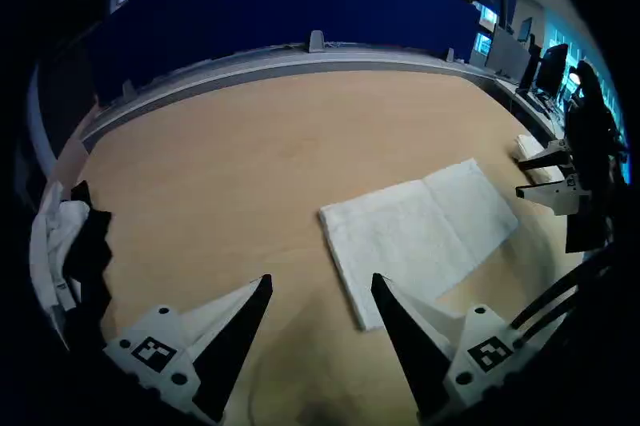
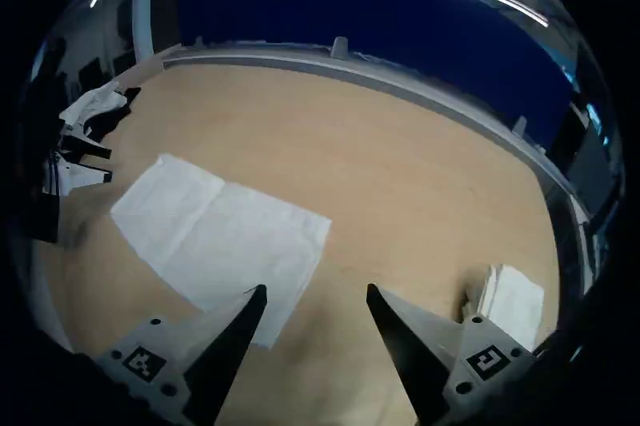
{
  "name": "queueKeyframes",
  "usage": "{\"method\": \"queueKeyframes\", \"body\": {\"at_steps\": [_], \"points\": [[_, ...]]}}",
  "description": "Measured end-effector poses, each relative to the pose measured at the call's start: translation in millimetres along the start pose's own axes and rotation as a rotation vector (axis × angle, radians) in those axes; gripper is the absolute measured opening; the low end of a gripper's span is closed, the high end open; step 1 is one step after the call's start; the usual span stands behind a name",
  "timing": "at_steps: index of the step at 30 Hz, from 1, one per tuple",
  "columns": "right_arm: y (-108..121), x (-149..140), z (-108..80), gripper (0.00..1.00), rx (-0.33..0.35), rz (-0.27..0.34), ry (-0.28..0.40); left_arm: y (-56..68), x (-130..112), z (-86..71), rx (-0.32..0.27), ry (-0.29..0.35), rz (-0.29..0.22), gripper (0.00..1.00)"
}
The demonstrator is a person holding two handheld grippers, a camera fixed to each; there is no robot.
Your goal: Fold towel
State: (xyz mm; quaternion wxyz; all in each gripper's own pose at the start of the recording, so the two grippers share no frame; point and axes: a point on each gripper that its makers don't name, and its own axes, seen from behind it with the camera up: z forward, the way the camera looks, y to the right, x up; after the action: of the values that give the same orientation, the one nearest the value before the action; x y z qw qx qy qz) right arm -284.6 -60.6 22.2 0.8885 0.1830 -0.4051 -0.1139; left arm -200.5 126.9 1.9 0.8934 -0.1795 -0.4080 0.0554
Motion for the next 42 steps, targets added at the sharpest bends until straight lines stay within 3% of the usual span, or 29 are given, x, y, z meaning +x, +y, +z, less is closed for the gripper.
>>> {"method": "queueKeyframes", "body": {"at_steps": [6, 14, 24, 31, 42], "points": [[-9, -13, -13.4, 0.97, 0.011, -0.001, -0.006, 0.5, -14, -11.5, 0.006, -0.005, -0.011, 0.92], [-18, -21, -18.0, 0.97, 0.049, -0.028, -0.013, -0.1, -18, -23.5, 0.022, 0.005, -0.03, 0.92], [-40, -40, -15.5, 0.95, 0.185, -0.139, -0.066, -9.5, -38, -57.1, 0.083, 0.007, -0.078, 0.92], [-40, -54, -9.3, 0.83, 0.22, -0.183, -0.11, -17.8, -59, -83.8, 0.127, 0.005, -0.143, 0.92], [-47, -62, -4.3, 0.47, 0.258, -0.163, -0.136, -24.8, -92, -112.1, 0.171, -0.015, -0.219, 0.92]]}}
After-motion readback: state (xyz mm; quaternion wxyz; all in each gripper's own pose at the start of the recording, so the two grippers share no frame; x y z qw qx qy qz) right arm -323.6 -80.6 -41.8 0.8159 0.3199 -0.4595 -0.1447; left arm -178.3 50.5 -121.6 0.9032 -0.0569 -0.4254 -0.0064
